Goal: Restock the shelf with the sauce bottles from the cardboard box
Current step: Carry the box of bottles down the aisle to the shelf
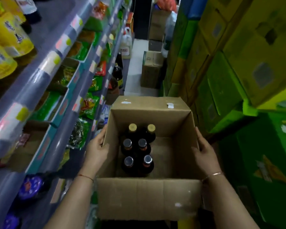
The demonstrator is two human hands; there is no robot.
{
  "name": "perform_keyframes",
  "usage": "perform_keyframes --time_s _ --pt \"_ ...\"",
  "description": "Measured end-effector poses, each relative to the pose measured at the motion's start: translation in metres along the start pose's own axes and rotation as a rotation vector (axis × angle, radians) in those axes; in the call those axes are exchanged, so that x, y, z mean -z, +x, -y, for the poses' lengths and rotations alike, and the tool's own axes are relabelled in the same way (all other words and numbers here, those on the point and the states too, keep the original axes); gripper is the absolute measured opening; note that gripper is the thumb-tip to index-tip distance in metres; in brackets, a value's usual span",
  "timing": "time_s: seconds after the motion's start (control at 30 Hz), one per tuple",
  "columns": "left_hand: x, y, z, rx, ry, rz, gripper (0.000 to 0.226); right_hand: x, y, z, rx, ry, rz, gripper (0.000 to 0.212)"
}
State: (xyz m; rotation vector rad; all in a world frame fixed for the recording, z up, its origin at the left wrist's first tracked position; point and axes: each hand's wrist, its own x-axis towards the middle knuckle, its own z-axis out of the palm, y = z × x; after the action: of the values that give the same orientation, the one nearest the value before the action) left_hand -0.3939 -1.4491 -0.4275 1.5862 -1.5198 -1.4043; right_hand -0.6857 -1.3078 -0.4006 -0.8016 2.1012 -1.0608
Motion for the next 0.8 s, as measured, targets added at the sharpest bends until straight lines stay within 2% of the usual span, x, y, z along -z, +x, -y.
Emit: perform_keyframes --time_s 0.53,0.7,0.8 --pt "-0.048 0.262 -0.049 0.03 -0.006 0.099 0.066 -0.044 0.245 0.062 -0.106 0.061 -0.001 0.071" --pt "-0.063 0.324 -0.068 -0.038 0.025 0.072 0.065 -0.051 0.312 0.078 -0.112 0.06 0.009 0.068" --pt "-0.072 0.357 -0.072 -0.019 0.022 0.07 0.067 -0.057 0.348 0.08 -0.1 0.055 0.016 0.068"
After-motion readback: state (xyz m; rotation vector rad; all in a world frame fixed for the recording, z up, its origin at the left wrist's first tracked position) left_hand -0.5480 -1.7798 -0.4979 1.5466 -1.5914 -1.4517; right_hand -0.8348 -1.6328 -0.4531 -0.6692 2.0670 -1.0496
